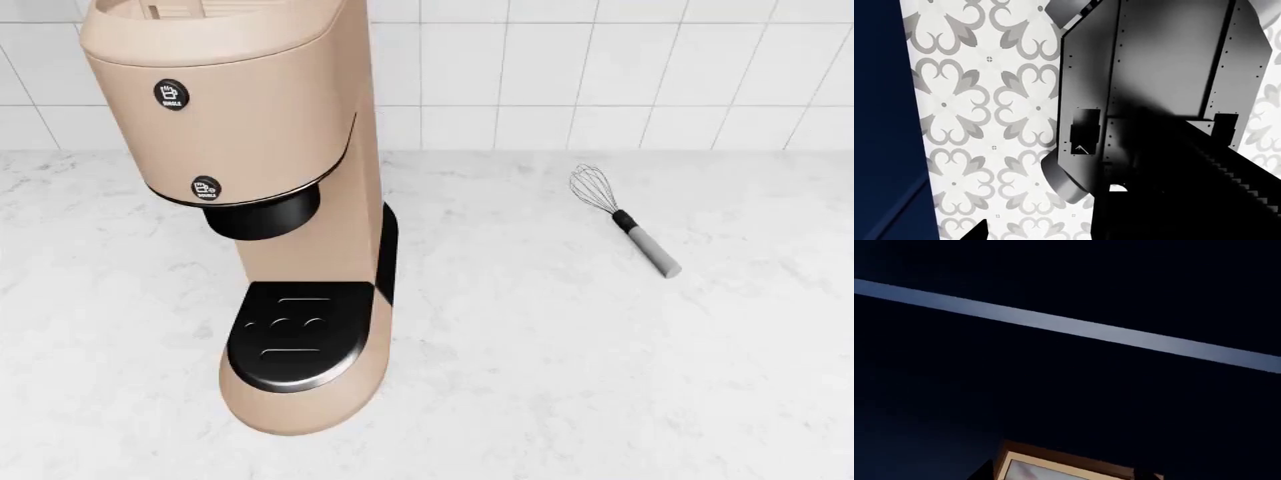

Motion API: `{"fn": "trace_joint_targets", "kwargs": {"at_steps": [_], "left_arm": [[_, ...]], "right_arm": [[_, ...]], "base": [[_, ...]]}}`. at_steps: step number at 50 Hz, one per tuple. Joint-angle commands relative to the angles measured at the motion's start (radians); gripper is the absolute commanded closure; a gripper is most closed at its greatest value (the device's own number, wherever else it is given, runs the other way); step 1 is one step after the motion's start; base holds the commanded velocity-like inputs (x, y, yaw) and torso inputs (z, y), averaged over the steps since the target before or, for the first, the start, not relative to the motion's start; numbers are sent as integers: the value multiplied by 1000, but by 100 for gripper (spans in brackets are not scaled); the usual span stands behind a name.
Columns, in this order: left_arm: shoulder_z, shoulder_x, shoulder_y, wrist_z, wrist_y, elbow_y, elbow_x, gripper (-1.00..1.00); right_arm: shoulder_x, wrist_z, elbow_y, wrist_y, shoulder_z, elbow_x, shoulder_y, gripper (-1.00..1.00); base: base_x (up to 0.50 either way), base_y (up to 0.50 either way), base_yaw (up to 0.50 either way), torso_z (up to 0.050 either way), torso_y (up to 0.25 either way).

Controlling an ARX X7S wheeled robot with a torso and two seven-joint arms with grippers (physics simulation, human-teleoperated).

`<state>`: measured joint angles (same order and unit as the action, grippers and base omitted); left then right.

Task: Pick the cereal and bar from the counter and place them in the cabinets closest to them.

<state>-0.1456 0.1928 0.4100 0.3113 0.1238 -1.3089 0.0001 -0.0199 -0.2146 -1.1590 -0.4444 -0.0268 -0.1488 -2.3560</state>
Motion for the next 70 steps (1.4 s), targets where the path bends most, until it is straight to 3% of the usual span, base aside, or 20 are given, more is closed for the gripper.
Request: {"fn": "trace_joint_targets", "kwargs": {"at_steps": [1, 28, 38, 51, 63, 70], "left_arm": [[4, 0, 1, -6, 9, 0, 1, -100], [5, 0, 0, -6, 2, 0, -2, -100], [4, 0, -1, 2, -5, 0, -1, -100], [5, 1, -2, 13, -17, 0, -1, -100], [2, 1, -3, 14, -22, 0, -1, -100], [-1, 0, -3, 15, -23, 0, -2, -100]], "right_arm": [[10, -38, 12, 125, 0, -8, 0, -100], [17, -60, 57, 155, -6, 10, 0, -100], [18, -89, 229, -61, -35, -57, 0, -100], [12, -153, 363, -197, -53, -65, 2, -100], [-17, -197, 745, -461, -61, -26, 136, -100], [-21, -216, 1042, -701, -15, 5, 245, -100]], "base": [[0, 0, 0, 0, 0], [0, 0, 0, 0, 0], [0, 0, 0, 0, 0], [0, 0, 0, 0, 0], [0, 0, 0, 0, 0], [0, 0, 0, 0, 0]]}}
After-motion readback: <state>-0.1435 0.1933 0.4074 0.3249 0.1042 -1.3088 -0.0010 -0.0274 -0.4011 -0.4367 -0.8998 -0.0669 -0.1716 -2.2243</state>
